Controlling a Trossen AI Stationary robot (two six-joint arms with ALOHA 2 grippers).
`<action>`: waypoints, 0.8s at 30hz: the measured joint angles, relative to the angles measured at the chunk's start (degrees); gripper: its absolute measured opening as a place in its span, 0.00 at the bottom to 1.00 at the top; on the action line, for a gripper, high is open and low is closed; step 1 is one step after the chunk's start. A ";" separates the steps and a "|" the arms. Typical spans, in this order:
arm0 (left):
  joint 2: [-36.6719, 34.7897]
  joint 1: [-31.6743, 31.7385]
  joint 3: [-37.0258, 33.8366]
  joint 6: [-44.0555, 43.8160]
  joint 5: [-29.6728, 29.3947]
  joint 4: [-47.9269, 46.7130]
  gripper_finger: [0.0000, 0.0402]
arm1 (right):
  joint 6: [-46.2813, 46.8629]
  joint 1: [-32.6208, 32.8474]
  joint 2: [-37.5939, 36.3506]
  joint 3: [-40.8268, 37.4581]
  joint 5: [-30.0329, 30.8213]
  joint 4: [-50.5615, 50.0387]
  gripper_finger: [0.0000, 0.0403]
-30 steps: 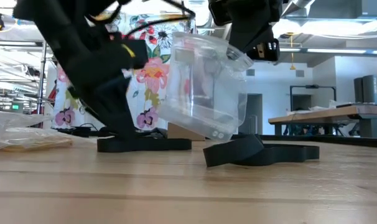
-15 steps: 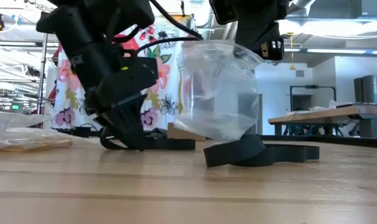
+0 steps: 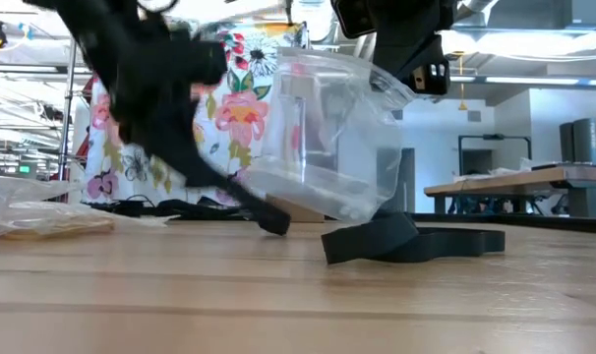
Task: Sort rubber bands
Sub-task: Put the black rubber band into the transparent zip bag
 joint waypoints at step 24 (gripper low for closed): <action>-10.72 -6.48 0.17 12.87 -8.99 27.89 0.00 | 5.08 -0.54 0.00 0.02 -0.02 0.83 0.00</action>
